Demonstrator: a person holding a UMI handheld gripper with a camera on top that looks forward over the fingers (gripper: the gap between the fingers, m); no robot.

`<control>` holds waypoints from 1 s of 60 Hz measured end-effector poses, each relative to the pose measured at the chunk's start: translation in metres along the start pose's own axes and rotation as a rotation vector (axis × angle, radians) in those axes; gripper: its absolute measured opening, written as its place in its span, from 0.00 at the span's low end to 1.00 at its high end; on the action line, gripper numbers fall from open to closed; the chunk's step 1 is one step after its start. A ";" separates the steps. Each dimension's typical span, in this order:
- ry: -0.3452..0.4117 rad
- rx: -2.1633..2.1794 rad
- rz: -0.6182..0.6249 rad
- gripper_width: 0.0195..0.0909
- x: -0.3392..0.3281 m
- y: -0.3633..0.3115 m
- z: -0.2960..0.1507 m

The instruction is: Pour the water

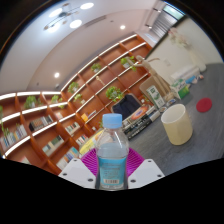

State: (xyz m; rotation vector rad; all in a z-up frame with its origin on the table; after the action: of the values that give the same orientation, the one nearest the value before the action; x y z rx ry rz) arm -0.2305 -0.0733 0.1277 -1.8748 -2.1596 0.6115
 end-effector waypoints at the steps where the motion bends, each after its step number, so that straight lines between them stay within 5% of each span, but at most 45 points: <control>1: 0.007 0.053 -0.005 0.17 0.002 0.004 -0.004; 34: 0.305 1.313 -0.151 0.17 0.032 0.079 -0.095; 60: 0.179 1.110 -0.075 0.19 0.037 0.067 -0.076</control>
State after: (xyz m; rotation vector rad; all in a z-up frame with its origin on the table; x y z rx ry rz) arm -0.1446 -0.0174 0.1616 -1.1471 -1.2710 1.2208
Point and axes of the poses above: the point between the fingertips, and its own axes, seen from behind it with the camera up: y to the right, z down, x forward, the way the camera looks, the point moved 2 cm from there along -x, backward, against the way the camera looks, and after that the axes turned 12 degrees about -x, right-handed, at the moved point
